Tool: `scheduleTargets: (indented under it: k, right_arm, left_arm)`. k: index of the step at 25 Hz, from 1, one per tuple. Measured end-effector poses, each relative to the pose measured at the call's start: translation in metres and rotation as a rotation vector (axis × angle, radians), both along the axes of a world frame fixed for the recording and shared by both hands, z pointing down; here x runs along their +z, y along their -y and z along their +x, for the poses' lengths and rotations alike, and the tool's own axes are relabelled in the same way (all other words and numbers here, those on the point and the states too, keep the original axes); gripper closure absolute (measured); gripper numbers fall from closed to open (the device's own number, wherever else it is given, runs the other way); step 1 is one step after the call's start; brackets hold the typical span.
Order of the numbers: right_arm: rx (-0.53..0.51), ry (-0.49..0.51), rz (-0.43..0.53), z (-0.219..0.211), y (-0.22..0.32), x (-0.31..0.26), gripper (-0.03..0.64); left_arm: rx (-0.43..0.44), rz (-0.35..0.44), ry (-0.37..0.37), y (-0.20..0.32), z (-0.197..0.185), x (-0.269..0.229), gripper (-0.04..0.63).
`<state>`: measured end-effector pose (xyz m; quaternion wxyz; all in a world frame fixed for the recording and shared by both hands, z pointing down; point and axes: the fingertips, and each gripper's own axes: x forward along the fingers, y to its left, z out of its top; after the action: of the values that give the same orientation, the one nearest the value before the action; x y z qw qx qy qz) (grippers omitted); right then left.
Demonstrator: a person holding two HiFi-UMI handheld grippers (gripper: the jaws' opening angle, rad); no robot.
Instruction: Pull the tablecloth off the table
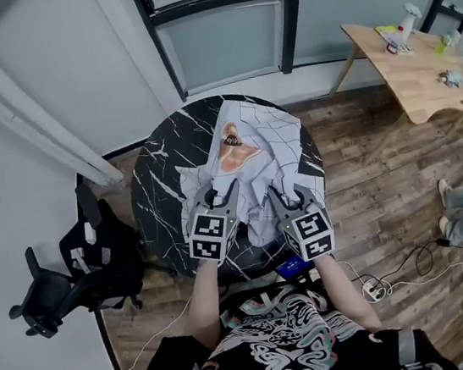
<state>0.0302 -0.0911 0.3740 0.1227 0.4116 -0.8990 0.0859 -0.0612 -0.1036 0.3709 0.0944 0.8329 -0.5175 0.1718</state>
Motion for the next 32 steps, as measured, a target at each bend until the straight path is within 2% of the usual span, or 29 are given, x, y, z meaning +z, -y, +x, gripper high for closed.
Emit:
scheduleTargets:
  k: [11, 32]
  right_arm:
    - [-0.013, 0.007, 0.026, -0.0027, 0.0028, -0.0057, 0.554]
    - [-0.025, 0.011, 0.025, 0.0005, 0.0038, -0.0022, 0.558]
  left_arm:
    - [-0.021, 0.024, 0.001, 0.0005, -0.0016, -0.0038, 0.506]
    - [-0.025, 0.023, 0.011, 0.0001, 0.0016, -0.0022, 0.506]
